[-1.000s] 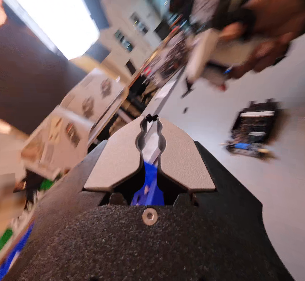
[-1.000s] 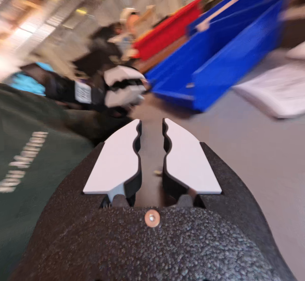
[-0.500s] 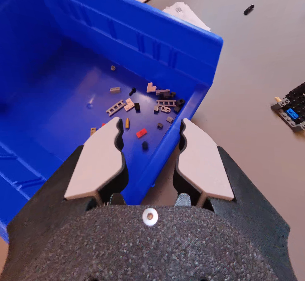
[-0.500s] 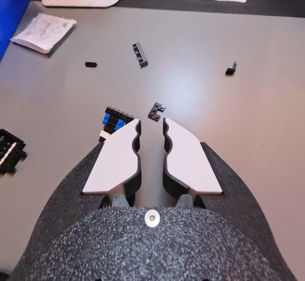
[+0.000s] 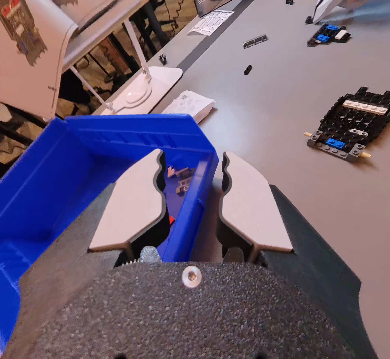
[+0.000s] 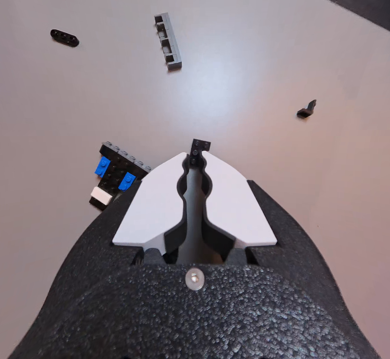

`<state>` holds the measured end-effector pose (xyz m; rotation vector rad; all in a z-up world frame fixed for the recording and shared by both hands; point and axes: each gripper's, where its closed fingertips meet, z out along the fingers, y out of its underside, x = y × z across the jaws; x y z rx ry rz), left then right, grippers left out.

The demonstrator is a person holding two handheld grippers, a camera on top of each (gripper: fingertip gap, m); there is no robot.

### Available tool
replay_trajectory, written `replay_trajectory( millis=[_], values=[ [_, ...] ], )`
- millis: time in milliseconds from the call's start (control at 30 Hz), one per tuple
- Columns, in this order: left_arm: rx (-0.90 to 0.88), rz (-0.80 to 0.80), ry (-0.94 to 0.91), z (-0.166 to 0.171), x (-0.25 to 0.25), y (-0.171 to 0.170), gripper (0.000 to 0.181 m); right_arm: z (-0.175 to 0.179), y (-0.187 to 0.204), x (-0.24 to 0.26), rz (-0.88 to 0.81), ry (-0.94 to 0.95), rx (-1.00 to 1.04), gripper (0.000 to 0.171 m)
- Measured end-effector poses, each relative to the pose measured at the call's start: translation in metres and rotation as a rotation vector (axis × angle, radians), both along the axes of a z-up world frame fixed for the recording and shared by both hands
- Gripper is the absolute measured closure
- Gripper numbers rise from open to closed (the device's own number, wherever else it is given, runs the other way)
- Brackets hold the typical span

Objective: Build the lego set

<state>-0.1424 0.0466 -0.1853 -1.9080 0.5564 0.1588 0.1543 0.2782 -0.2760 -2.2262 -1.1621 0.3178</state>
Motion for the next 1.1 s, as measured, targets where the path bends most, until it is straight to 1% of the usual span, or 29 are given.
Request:
replay_trajectory(
  millis=[67, 133, 200, 233, 333, 400, 467, 500, 567, 633, 700, 767, 900, 933, 967, 1000, 1067, 1100],
  values=[
    [0.025, -0.030, 0.003, 0.001, 0.008, -0.001, 0.132, 0.016, -0.004, -0.010, 0.040, 0.138, 0.029, 0.163],
    [0.050, -0.066, -0.003, 0.004, 0.018, -0.002, 0.133, 0.040, -0.018, -0.024, 0.117, 0.289, 0.032, 0.164],
    [0.071, -0.099, -0.001, 0.006, 0.027, -0.002, 0.133, 0.071, -0.041, -0.042, 0.232, 0.455, 0.033, 0.164],
    [0.089, -0.120, -0.004, 0.008, 0.034, -0.002, 0.133, 0.087, -0.059, -0.053, 0.292, 0.552, -0.004, 0.164],
    [0.168, -0.212, -0.016, 0.018, 0.062, -0.005, 0.131, 0.134, -0.123, -0.089, 0.465, 0.860, -0.186, 0.164],
    [0.216, -0.273, 0.007, 0.023, 0.083, -0.009, 0.129, 0.154, -0.170, -0.112, 0.581, 1.017, -0.352, 0.164],
    [0.269, -0.330, 0.028, 0.030, 0.104, -0.013, 0.128, 0.160, -0.214, -0.132, 0.675, 1.098, -0.593, 0.164],
    [0.296, -0.348, 0.033, 0.035, 0.112, -0.015, 0.128, 0.161, -0.230, -0.140, 0.698, 1.139, -0.698, 0.164],
    [0.341, -0.369, 0.045, 0.044, 0.123, -0.018, 0.128, 0.162, -0.253, -0.153, 0.723, 1.198, -0.889, 0.164],
    [0.380, -0.381, 0.065, 0.051, 0.130, -0.023, 0.130, 0.159, -0.266, -0.162, 0.738, 1.203, -0.987, 0.164],
    [0.398, -0.379, 0.111, 0.053, 0.132, -0.025, 0.136, 0.156, -0.274, -0.167, 0.752, 1.189, -1.022, 0.164],
    [0.429, -0.391, 0.143, 0.054, 0.133, -0.029, 0.153, 0.152, -0.275, -0.171, 0.750, 1.176, -1.023, 0.164],
    [0.429, -0.403, 0.185, 0.053, 0.132, -0.030, 0.156, 0.150, -0.275, -0.170, 0.744, 1.154, -1.018, 0.164],
    [0.425, -0.392, 0.190, 0.052, 0.130, -0.029, 0.156, 0.149, -0.270, -0.168, 0.732, 1.135, -0.970, 0.158],
    [0.424, -0.356, 0.202, 0.054, 0.121, -0.026, 0.156, 0.150, -0.259, -0.164, 0.718, 1.115, -0.885, 0.151],
    [0.416, -0.287, 0.216, 0.057, 0.105, -0.021, 0.156, 0.149, -0.242, -0.157, 0.688, 1.077, -0.753, 0.148],
    [0.341, -0.071, 0.208, 0.057, 0.053, -0.006, 0.156, 0.140, -0.195, -0.134, 0.578, 0.917, -0.401, 0.147],
    [0.262, 0.035, 0.159, 0.051, 0.024, -0.001, 0.156, 0.132, -0.169, -0.117, 0.505, 0.813, -0.250, 0.147]
  ],
)
